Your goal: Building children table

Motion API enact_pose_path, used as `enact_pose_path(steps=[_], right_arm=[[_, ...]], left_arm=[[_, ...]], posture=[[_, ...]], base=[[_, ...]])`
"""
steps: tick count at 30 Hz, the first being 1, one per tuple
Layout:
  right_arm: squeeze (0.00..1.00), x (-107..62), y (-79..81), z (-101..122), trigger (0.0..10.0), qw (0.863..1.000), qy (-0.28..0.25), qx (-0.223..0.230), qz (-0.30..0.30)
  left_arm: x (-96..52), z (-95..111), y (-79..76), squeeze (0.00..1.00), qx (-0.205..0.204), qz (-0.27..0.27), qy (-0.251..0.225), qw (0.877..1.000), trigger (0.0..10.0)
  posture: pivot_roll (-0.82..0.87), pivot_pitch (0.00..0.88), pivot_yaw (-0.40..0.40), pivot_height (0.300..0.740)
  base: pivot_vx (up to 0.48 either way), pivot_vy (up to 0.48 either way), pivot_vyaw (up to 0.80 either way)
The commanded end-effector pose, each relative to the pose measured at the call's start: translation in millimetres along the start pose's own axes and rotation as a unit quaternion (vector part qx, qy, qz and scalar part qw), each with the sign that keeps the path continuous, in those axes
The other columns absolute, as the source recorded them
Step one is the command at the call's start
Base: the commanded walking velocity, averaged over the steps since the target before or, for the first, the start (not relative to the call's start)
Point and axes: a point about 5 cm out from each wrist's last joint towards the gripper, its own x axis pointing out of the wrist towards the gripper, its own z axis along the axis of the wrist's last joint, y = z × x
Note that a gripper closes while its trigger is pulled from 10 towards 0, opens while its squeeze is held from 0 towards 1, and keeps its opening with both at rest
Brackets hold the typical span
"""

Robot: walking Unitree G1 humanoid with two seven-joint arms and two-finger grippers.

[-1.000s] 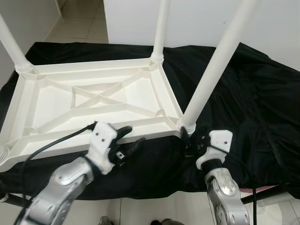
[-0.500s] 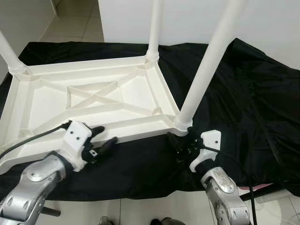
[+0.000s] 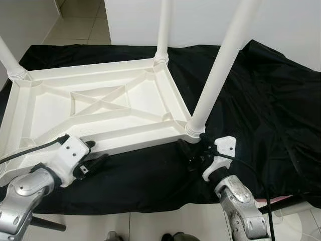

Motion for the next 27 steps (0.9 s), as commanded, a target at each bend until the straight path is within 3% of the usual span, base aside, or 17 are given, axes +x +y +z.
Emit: enact_pose_path(steps=[1, 9, 10, 12, 13, 25, 26, 27], right_arm=[[0.00, 2.4, 1.7, -2.1, 10.0, 1.000, 0.004, 0.002, 0.014], [0.00, 4.7, 0.8, -1.2, 10.0, 1.000, 0.002, -0.004, 0.014], [0.00, 4.5, 1.3, -1.6, 10.0, 1.000, 0.004, -0.009, 0.016], [0.00, 4.0, 1.3, -1.8, 10.0, 1.000, 0.004, -0.012, 0.015], [0.00, 3.5, 0.7, -2.1, 10.0, 1.000, 0.004, -0.013, 0.013], [0.00, 9.4, 1.9, -2.4, 10.0, 1.000, 0.001, -0.013, 0.015], [0.00, 11.2, 1.4, -2.5, 10.0, 1.000, 0.001, -0.015, 0.015], [0.00, 11.2, 1.4, -2.5, 10.0, 1.000, 0.001, -0.015, 0.015]], left_arm=[[-1.1, -6.7, -4.6, 0.00, 0.018, -0.079, 0.020, 0.997, 10.0], [3.6, -12.3, 0.7, 0.00, 0.003, -0.083, 0.035, 0.996, 10.0], [5.9, -12.3, 3.1, 0.00, -0.007, -0.082, 0.037, 0.996, 5.0], [8.0, -10.9, 5.4, 0.00, -0.017, -0.078, 0.034, 0.996, 5.0], [10.2, -8.5, 8.0, 0.00, -0.021, -0.072, 0.022, 0.997, 0.0], [18.7, 0.4, 13.7, 0.00, -0.029, -0.043, -0.017, 0.998, 0.0], [21.6, 3.4, 10.2, 0.00, -0.031, -0.045, -0.026, 0.998, 1.8], [21.6, 3.4, 10.2, 0.00, -0.031, -0.045, -0.026, 0.998, 1.8]], posture=[[0.00, 0.161, -0.017, 0.740], [-0.01, 0.157, -0.016, 0.740], [-0.02, 0.154, -0.014, 0.740], [-0.02, 0.152, -0.014, 0.740], [-0.02, 0.149, -0.015, 0.740], [-0.01, 0.129, -0.021, 0.740], [-0.01, 0.125, -0.023, 0.740], [-0.01, 0.125, -0.023, 0.740]], base=[[0.000, 0.000, 0.00], [0.000, 0.000, 0.00], [0.000, 0.000, 0.00], [0.000, 0.000, 0.00], [0.000, 0.000, 0.00], [0.000, 0.000, 0.00], [0.000, 0.000, 0.00], [0.000, 0.000, 0.00]])
